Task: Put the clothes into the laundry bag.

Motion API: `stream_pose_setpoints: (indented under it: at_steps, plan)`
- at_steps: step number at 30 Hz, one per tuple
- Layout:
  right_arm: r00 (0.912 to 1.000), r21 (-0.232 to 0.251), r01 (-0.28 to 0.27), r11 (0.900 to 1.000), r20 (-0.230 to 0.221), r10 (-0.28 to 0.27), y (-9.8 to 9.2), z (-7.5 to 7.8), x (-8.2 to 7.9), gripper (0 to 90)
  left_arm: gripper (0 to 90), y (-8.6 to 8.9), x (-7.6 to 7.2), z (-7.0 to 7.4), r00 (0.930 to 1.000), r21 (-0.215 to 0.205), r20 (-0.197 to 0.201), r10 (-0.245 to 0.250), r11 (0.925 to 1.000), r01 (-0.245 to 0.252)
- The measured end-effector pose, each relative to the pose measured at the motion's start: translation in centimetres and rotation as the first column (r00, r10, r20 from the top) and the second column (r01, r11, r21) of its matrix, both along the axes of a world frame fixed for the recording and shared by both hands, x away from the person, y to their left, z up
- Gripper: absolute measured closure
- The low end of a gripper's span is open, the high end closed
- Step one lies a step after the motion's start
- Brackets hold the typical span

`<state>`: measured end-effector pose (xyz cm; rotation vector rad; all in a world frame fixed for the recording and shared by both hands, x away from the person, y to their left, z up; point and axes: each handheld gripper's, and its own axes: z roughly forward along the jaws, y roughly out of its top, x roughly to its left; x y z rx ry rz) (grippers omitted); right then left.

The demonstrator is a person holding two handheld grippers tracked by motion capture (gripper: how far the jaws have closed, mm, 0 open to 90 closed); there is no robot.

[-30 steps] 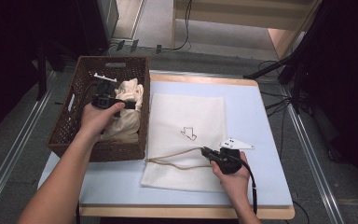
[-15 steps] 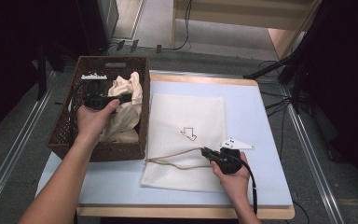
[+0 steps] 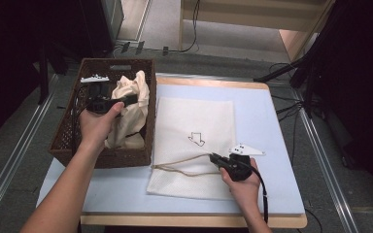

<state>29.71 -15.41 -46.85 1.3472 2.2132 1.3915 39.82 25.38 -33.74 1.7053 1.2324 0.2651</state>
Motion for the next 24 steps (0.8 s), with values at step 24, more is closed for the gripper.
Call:
stream_pose_setpoints:
  at_steps: [24]
  plan:
    - [1.0,0.031,0.007,1.0,-0.003,-0.007,-0.2,0.0,0.1,88.5,64.2,-11.5,-8.0,-2.2,0.9319,-0.072,0.028,-0.362,0.9291,0.363]
